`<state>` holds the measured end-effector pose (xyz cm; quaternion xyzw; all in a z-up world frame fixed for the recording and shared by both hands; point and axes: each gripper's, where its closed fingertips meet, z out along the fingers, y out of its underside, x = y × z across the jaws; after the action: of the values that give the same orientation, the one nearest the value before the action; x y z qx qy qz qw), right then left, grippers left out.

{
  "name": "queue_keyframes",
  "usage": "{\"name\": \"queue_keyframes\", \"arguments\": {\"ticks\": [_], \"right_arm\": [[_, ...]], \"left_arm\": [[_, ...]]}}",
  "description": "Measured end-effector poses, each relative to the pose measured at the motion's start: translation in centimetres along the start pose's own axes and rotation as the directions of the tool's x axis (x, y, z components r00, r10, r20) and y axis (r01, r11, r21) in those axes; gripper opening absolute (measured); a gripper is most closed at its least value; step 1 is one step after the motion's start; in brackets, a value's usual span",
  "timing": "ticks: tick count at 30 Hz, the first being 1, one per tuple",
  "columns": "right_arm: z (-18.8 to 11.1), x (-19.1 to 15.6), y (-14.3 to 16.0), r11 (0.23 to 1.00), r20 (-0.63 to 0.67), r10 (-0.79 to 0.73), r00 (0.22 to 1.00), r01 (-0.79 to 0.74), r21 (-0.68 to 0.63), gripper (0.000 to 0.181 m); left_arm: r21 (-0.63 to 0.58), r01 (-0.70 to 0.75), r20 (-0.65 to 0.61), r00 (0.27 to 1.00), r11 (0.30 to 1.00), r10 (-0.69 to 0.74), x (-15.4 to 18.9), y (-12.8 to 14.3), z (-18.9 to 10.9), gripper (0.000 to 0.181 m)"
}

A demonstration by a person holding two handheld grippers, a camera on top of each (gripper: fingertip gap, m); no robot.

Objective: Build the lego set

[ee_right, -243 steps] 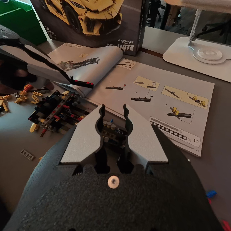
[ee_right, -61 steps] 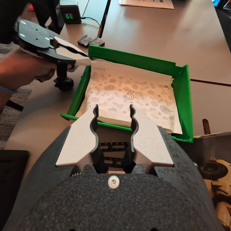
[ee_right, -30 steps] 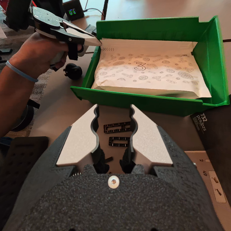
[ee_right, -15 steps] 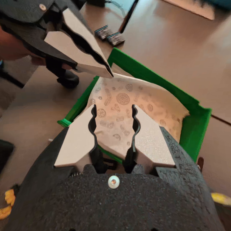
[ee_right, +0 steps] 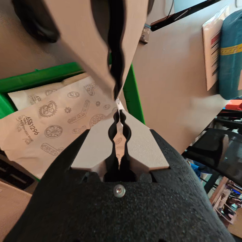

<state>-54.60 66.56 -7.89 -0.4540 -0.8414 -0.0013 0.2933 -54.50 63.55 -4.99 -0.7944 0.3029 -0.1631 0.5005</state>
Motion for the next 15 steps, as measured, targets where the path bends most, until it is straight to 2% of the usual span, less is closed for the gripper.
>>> {"name": "queue_keyframes", "arguments": {"ticks": [2, 4, 5, 7, 9, 12, 15], "right_arm": [[-0.7, 0.1, 0.2, 1.000, 0.010, 0.028, 1.000, -0.028, -0.005, 0.000], [-2.4, 0.5, 0.2, 1.000, -0.027, 0.020, 0.999, -0.020, 0.008, 0.000], [-3.5, 0.9, 0.3, 1.000, -0.061, 0.006, 0.998, -0.005, 0.008, 0.000], [-6.1, 1.9, 0.6, 1.000, -0.116, 0.012, 0.993, -0.012, -0.003, 0.000], [-8.8, 2.9, 0.8, 1.000, -0.169, 0.020, 0.985, -0.020, -0.002, 0.000], [-11.7, 3.4, 1.2, 0.999, -0.199, 0.031, 0.980, -0.033, -0.007, 0.000], [-13.8, 3.4, 2.1, 0.999, -0.223, 0.026, 0.974, -0.033, -0.029, 0.000]], "left_arm": [[0.101, 0.130, 0.062, 0.989, 0.986, -0.137, -2.1, 0.0, -2.2, 0.000], [0.145, 0.293, 0.130, 0.941, 0.945, -0.312, -4.4, 2.2, -3.9, 0.005], [0.127, 0.346, 0.162, 0.917, 0.929, -0.364, -5.0, 4.0, -4.1, 0.011], [0.024, 0.378, 0.228, 0.899, 0.926, -0.373, -5.4, 7.6, -3.2, 0.026], [-0.046, 0.370, 0.274, 0.898, 0.928, -0.344, -5.2, 9.5, -2.0, 0.030], [-0.107, 0.370, 0.342, 0.885, 0.923, -0.316, -5.3, 10.5, -0.5, 0.032], [-0.108, 0.393, 0.386, 0.863, 0.913, -0.325, -5.4, 10.7, 0.8, 0.031]]}}
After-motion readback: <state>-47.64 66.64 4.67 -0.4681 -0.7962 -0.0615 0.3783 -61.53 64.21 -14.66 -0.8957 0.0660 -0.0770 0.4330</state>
